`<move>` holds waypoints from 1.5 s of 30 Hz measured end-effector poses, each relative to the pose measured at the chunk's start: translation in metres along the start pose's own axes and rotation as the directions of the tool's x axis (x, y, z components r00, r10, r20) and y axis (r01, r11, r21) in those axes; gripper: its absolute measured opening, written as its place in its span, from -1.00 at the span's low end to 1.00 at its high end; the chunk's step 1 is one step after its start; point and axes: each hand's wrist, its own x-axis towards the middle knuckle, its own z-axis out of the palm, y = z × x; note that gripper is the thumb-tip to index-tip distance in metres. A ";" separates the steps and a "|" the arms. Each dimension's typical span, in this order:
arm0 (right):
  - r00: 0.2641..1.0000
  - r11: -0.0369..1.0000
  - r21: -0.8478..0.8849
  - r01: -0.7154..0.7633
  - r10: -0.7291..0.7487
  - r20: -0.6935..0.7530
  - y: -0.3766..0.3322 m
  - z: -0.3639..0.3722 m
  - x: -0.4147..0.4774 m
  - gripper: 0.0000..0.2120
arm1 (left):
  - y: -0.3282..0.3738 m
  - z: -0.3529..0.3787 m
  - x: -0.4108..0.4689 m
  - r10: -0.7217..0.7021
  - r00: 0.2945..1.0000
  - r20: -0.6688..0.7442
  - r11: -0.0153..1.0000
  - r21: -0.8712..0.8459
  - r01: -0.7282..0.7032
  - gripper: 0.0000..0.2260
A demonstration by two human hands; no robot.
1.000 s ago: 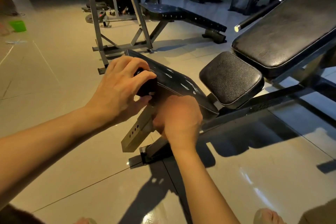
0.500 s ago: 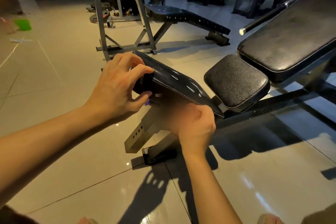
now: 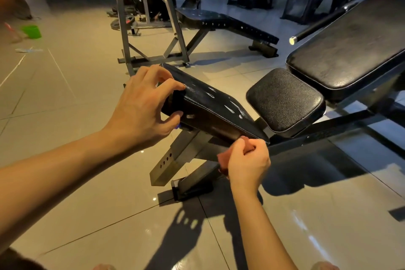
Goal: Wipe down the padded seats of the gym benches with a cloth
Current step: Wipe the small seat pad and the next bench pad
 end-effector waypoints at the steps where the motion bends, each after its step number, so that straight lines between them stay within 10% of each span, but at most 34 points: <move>1: 0.998 0.998 -0.020 -0.060 0.060 -0.012 -0.001 -0.001 0.001 -0.75 | 0.000 0.001 0.000 -0.001 1.000 -0.002 1.000 0.003 0.001 -0.49; 10: 0.894 0.915 0.063 0.398 -0.403 0.197 -0.039 0.018 -0.022 -0.87 | 0.004 0.002 0.001 -0.026 1.000 0.005 0.999 0.018 0.026 -0.50; 17: 0.994 0.993 0.060 -0.103 0.104 -0.018 -0.013 0.016 -0.004 -0.83 | 0.003 0.002 0.000 -0.023 1.000 -0.018 1.000 -0.007 0.023 -0.52; 25: 0.863 0.877 -0.003 0.481 -0.473 0.180 -0.036 0.024 -0.027 -0.92 | 0.000 0.003 0.000 -0.026 1.000 0.012 1.000 0.011 0.025 -0.48; 32: 0.993 0.995 0.029 -0.098 0.100 -0.063 0.002 0.004 0.004 -0.87 | -0.002 0.004 -0.001 -0.014 1.000 0.000 1.000 -0.009 0.014 -0.48; 40: 0.863 0.879 0.150 0.453 -0.474 0.172 -0.044 0.026 -0.030 -0.95 | -0.001 0.002 0.001 -0.017 1.000 0.011 1.000 0.000 0.017 -0.48; 45: 0.994 0.992 0.077 -0.096 0.099 -0.043 0.022 0.005 0.003 -0.95 | -0.003 0.003 0.000 -0.017 1.000 0.010 1.000 -0.008 0.017 -0.47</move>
